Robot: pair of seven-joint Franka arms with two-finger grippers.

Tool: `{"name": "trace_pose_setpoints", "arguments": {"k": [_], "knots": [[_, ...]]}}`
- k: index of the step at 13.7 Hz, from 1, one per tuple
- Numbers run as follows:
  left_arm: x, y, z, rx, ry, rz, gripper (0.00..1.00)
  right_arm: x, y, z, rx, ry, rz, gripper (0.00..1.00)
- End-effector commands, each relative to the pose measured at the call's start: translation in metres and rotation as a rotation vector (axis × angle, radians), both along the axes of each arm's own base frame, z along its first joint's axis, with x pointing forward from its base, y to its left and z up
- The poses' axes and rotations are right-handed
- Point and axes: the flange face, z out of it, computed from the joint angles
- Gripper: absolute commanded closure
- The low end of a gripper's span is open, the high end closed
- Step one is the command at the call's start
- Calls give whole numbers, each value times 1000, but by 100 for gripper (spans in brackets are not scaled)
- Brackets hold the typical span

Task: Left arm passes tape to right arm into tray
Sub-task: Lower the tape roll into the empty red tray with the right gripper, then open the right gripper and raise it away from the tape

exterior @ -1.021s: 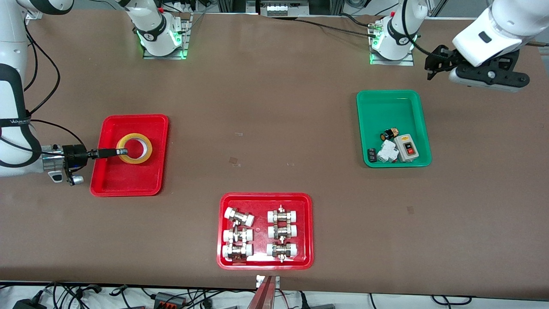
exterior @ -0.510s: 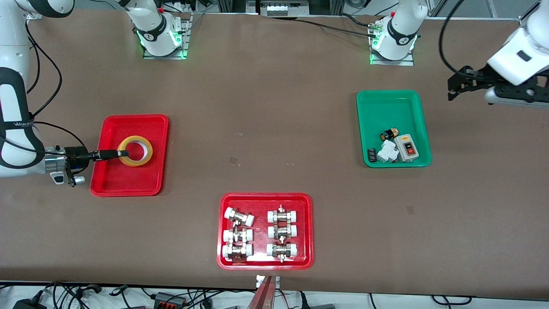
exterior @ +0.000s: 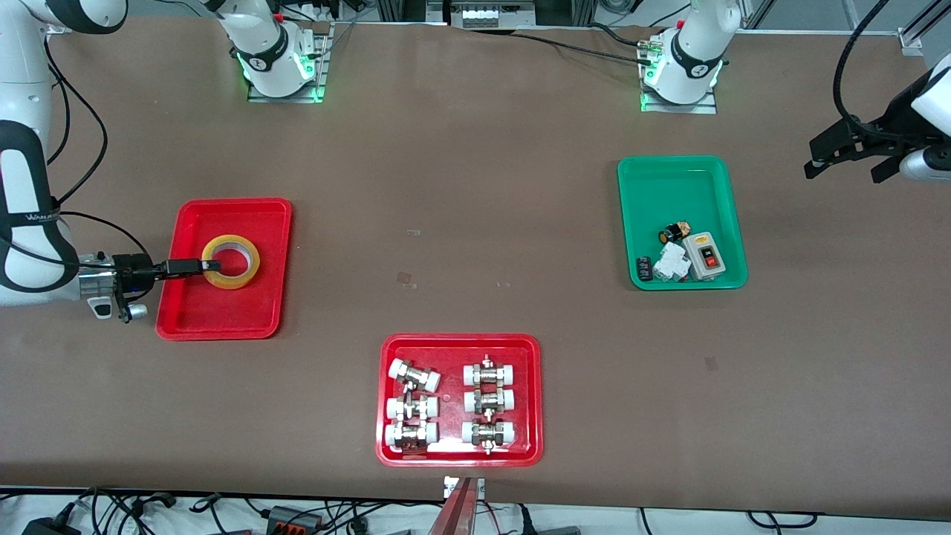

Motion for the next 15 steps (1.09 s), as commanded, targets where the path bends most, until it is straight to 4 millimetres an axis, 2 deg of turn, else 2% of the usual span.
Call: {"name": "trace_pose_setpoints", "arguments": {"k": [1,3,4,5,6,8,10,12,13,15], "knots": [[4,11,6,-2,-7,20,0,1,-4,3,-72,-26,65,0],[5,21,5,4,-6,14,0,5,-5,10,-109,-46,87,0],[6,27,3,11,-6,-9,0,10,-2,24,-146,-72,112,0],[5,38,3,14,-7,-3,0,17,4,49,-205,-97,152,0],[4,44,3,31,-4,4,0,23,6,84,-268,-124,178,0],[2,44,2,69,9,-8,0,30,16,146,-430,-102,142,0],[-1,30,6,70,12,-31,0,41,50,207,-599,-91,157,0],[0,34,5,71,13,-25,0,44,88,263,-721,-107,157,0],[0,35,3,69,17,-25,0,39,107,290,-767,-101,136,0],[2,36,1,68,22,-25,0,32,130,325,-842,-137,128,0]]}}
